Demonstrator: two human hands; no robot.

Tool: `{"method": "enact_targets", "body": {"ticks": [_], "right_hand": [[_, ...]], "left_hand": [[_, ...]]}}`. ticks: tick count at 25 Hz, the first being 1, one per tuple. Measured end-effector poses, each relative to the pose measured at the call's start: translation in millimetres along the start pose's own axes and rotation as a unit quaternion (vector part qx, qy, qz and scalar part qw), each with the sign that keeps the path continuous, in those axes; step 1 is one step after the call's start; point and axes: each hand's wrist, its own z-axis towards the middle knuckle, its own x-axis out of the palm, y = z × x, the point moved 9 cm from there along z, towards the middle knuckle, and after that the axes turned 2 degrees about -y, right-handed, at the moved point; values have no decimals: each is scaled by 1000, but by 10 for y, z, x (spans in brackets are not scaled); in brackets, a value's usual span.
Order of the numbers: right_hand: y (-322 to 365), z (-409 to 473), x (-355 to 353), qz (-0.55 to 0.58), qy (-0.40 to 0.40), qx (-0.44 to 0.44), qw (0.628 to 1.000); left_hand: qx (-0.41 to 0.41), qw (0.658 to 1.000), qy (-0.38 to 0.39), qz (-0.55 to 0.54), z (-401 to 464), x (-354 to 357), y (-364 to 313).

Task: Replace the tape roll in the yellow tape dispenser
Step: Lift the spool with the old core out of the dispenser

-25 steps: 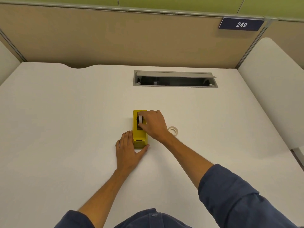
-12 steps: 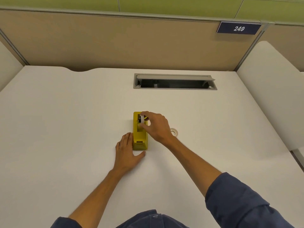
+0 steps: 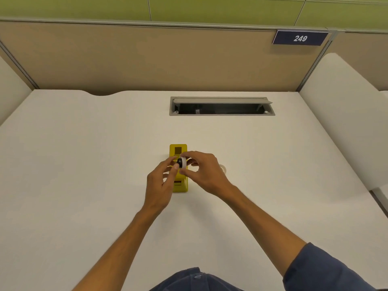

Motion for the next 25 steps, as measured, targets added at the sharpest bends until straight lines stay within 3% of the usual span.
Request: {"method": "enact_targets", "body": {"ticks": [8, 17, 25], "right_hand": [[15, -115, -185, 8, 0, -12, 1000], [-78, -173, -313, -67, -6, -20, 998], [-595, -194, -414, -131, 1, 81, 988]], "left_hand": [[9, 999, 45, -8, -39, 149, -115], [-3, 999, 43, 5, -72, 228, -163], [-70, 997, 8, -20, -50, 54, 81]]}}
